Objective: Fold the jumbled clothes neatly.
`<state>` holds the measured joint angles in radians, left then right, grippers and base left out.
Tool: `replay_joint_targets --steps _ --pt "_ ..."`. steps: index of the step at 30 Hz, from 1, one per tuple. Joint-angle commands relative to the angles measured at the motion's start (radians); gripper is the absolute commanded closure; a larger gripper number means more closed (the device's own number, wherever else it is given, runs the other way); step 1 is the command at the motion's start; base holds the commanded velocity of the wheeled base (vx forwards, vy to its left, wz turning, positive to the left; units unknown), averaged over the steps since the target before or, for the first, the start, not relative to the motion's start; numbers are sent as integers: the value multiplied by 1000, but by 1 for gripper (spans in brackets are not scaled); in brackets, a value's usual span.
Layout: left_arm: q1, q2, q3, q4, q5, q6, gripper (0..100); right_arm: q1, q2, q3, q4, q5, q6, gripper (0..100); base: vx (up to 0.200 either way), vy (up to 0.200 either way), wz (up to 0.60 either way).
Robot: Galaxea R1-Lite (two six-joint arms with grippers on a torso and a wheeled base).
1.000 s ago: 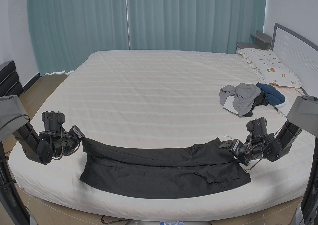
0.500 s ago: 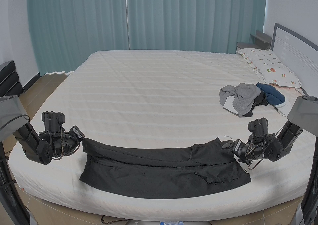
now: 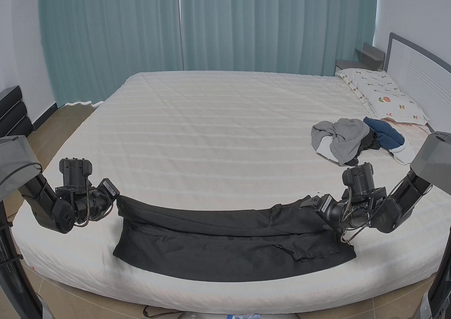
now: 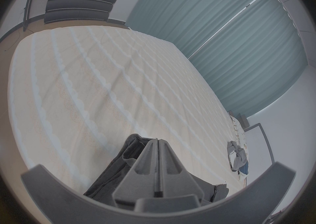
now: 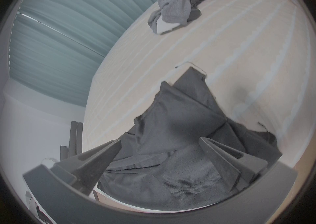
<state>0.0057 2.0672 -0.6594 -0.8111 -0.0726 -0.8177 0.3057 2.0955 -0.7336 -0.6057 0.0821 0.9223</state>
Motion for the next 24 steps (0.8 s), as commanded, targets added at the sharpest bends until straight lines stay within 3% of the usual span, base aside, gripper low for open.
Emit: replay_joint_targets --steps 1,12,19,24 --pt "-1 4 1 0 -1 0 100 46 84 -13 -5 -5 33 0 0 0 0" --pt "0 5 0 1 -1 0 100 53 141 -38 -19 -28 44 0 0 0 0" --pt "0 4 0 0 0 0 100 49 158 -43 -20 -78 47 0 0 0 0" --pt "2 4 0 0 0 0 100 33 159 -63 -26 -93 85 0 0 0 0"
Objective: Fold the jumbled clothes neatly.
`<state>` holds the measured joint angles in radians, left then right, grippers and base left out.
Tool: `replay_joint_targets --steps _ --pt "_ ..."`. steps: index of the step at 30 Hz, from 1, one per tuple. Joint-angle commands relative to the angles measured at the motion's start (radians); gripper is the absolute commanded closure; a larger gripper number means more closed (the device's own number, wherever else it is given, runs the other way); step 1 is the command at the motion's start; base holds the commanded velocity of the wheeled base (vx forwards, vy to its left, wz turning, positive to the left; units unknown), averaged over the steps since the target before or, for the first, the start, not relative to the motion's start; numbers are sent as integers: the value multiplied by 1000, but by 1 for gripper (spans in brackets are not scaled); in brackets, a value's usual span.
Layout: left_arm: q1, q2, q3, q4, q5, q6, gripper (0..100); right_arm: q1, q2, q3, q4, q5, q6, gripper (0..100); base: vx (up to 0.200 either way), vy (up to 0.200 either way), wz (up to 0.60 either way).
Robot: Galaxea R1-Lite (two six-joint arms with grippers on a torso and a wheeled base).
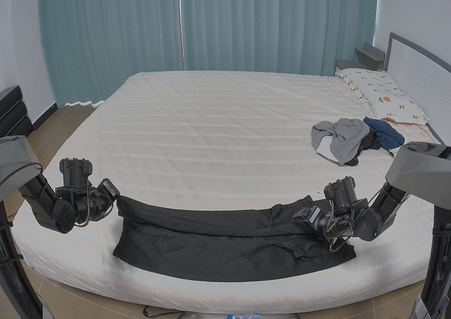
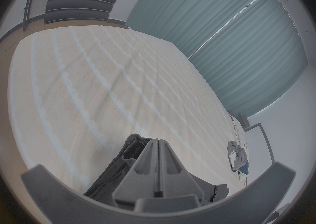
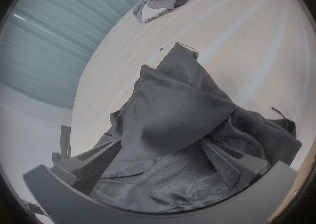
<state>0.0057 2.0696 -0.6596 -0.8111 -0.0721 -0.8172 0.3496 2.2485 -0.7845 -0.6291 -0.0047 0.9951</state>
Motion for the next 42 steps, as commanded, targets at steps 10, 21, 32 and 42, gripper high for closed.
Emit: replay_joint_targets --steps 10,21,32,42 --pt "2 0 0 0 0 0 100 -14 -1 -12 -1 -24 27 100 0 0 0" --pt "2 -2 0 -2 2 0 100 -15 -7 -27 9 -26 25 100 0 0 0" --pt "5 4 -86 4 8 0 100 -44 -32 -137 19 -52 19 100 0 0 0" --pt "25 21 -103 -56 8 -2 100 -52 -63 -194 19 -95 -3 100 0 0 0"
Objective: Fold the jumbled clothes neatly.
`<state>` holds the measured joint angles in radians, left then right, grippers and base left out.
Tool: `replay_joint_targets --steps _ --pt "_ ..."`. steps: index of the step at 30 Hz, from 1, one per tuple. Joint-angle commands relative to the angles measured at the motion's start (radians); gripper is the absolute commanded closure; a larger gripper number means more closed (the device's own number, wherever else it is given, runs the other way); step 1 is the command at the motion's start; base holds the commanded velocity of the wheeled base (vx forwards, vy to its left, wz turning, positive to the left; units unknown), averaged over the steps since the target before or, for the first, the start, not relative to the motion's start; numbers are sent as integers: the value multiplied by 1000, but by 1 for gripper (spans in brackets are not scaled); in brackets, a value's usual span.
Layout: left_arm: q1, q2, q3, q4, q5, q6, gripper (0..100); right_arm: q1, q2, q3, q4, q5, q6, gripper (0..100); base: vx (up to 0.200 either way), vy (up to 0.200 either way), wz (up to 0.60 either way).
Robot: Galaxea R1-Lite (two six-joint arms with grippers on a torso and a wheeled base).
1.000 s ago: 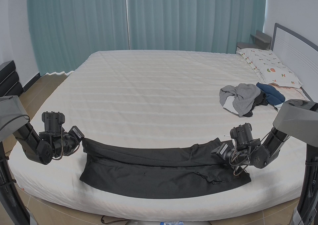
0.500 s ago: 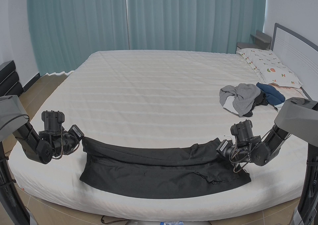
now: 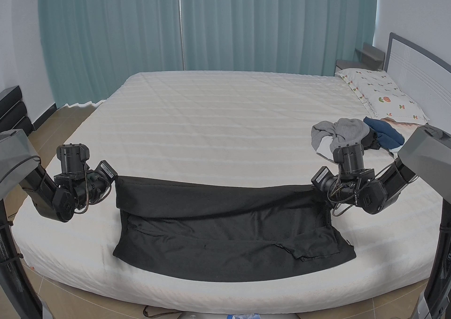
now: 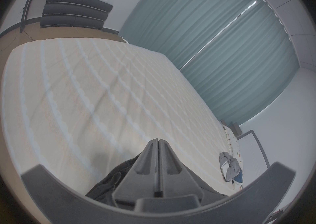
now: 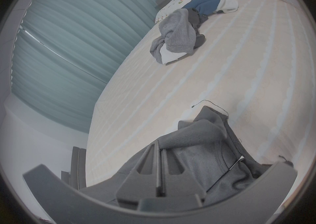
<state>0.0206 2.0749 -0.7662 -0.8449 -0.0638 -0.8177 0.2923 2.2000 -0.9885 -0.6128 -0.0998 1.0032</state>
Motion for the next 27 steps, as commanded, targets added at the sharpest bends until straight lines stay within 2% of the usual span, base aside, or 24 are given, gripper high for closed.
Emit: replay_joint_targets --steps 1,7,10,15,27 --pt "10 19 4 -25 -1 -1 100 5 -13 11 2 -1 -12 100 0 0 0" --pt "13 73 102 -164 -2 11 100 11 -17 128 -28 -1 -58 100 0 0 0" --pt "21 93 168 -227 -8 40 100 10 -25 191 -56 0 -110 100 0 0 0" --pt "19 137 261 -273 -14 158 100 24 -16 266 -105 2 -152 100 0 0 0" --pt "10 157 350 -309 -13 221 100 50 35 310 -114 3 -198 100 0 0 0"
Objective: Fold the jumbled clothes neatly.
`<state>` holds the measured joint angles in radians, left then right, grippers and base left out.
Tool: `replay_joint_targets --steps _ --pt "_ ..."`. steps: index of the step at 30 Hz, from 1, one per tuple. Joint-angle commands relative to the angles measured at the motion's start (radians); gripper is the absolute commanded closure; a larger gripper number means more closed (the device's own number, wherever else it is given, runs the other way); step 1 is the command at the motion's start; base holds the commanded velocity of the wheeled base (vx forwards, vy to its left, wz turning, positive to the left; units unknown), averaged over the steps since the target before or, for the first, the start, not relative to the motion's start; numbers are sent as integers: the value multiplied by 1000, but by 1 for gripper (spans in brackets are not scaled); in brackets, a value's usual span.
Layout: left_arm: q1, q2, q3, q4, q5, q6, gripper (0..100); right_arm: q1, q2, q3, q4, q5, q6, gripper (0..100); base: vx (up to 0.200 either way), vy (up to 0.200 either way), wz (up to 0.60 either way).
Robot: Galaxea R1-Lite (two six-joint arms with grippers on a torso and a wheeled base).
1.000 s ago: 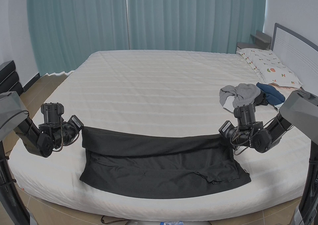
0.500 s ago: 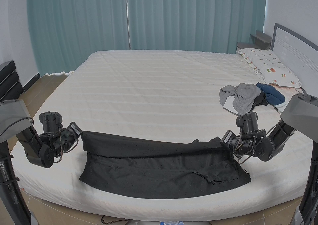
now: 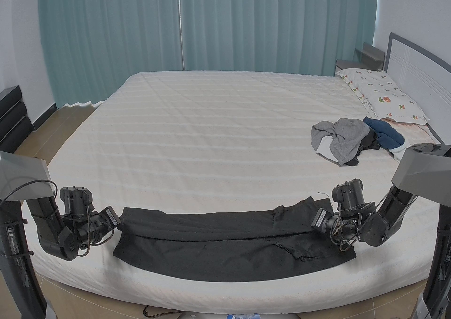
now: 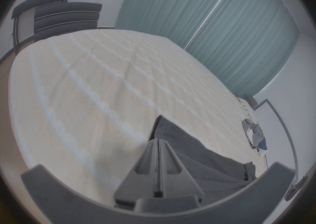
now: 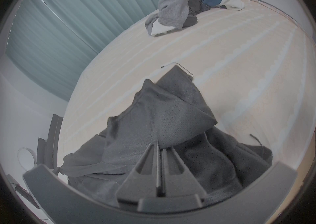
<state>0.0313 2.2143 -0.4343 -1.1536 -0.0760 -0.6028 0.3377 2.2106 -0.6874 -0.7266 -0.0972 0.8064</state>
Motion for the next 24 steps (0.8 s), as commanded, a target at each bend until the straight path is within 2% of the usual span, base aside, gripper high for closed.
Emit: replay_joint_targets --steps 1,11,12,14,15,19,24 --pt "-1 19 22 0 -1 12 100 4 27 12 -1 1 -4 100 0 0 0" --pt "-19 25 43 0 -1 29 100 -6 35 17 -4 2 -19 100 0 0 0" --pt "-21 25 46 0 1 29 0 -6 34 17 -4 2 -19 100 0 0 0" --pt "-22 24 49 0 5 29 0 -5 24 19 -5 2 -19 100 0 0 0" --pt "-22 19 51 0 8 31 0 -5 15 20 -5 2 -19 0 0 0 0" --pt "-14 5 54 0 8 29 0 -11 -78 34 -5 10 -12 0 0 0 0" --pt "15 -50 37 2 1 14 0 -58 -158 34 3 24 -15 0 0 0 0"
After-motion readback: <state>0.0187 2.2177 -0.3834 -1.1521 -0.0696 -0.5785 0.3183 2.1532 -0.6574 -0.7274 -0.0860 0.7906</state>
